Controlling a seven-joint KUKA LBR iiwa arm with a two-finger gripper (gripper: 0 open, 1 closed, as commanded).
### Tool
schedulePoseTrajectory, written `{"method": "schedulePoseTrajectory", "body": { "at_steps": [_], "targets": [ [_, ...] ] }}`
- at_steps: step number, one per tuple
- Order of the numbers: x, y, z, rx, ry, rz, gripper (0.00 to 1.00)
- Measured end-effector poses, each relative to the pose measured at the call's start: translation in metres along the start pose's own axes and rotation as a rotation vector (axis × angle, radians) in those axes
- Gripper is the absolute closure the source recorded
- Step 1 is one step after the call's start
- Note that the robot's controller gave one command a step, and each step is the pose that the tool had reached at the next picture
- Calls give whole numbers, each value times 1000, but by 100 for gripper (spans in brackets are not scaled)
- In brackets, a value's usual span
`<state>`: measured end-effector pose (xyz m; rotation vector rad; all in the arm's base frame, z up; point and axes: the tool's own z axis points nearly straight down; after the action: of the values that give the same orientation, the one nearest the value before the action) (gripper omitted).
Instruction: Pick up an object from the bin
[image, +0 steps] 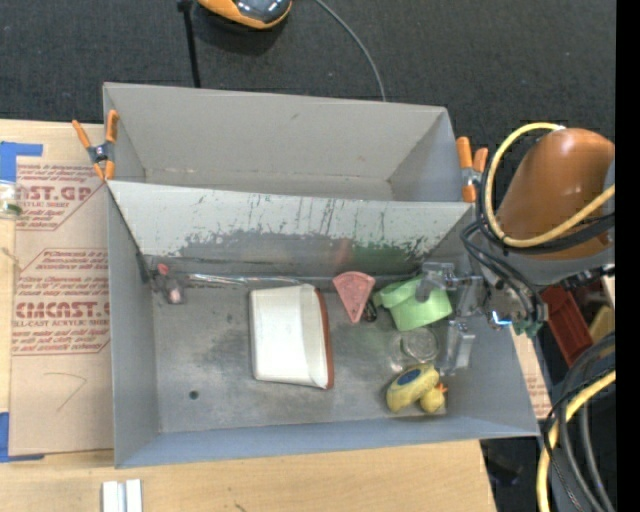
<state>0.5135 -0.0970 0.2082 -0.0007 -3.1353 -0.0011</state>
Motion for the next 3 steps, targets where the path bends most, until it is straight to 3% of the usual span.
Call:
{"method": "schedulePoseTrajectory", "body": {
  "at_steps": [2,3],
  "targets": [
    [-2,0,-15,0,-2,-51,0],
    [-4,-7,6,6,-18,-270,0]
  ]
}}
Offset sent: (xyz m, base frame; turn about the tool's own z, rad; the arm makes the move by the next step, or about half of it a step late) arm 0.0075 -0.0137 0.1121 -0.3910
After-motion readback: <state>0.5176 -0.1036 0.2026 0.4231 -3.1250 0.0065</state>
